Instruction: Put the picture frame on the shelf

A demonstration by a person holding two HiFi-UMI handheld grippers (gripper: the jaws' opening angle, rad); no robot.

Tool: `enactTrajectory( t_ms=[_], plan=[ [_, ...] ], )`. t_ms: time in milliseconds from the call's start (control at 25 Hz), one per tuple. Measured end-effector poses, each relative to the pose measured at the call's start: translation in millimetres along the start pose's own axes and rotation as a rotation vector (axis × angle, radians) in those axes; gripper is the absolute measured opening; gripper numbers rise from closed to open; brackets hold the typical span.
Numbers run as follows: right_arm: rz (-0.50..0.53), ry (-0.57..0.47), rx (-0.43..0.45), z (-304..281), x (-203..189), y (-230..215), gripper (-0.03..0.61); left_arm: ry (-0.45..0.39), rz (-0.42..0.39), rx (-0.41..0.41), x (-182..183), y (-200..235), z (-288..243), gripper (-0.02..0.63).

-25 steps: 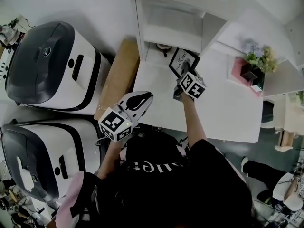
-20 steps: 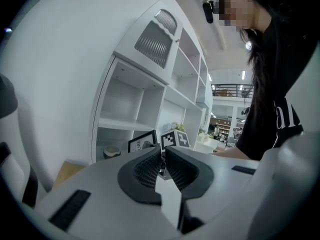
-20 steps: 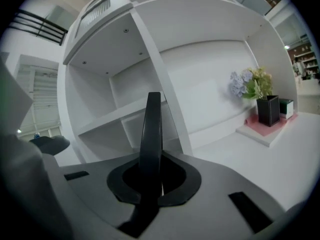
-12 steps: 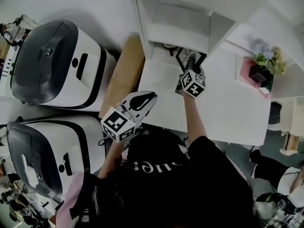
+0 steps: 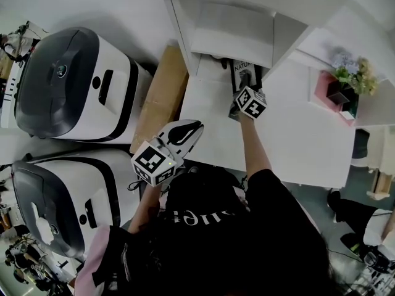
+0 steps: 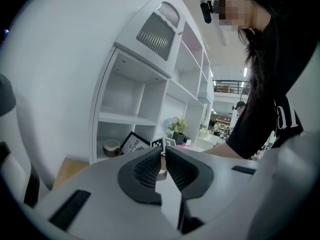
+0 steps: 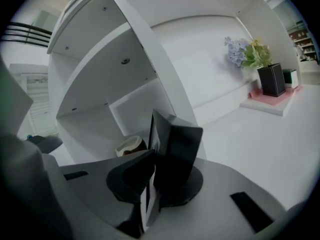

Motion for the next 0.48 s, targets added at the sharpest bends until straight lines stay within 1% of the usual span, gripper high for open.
enactTrajectory(
  t_ms=[280,480],
  plan=[
    [-0.092,-0.012,0.009,-17.1,-5.5,-4.4,0.055,0.013,0.01,0.019,-2.8,5.7,2.1,0.038],
    [-0.126,0.006,0.03,-17.2,-10.8,-8.5,0.057,0.015,0.01,0.013,-3.9,5.2,3.4,0.038]
  ],
)
Point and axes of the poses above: the fingertips, and each gripper's own axes: z backward along the fingers, y to its left, x out of its top, the point moved 9 cm from there along z, backward along the fingers, and after that the axes turned 12 degrees about x, right-handed, at the moved point
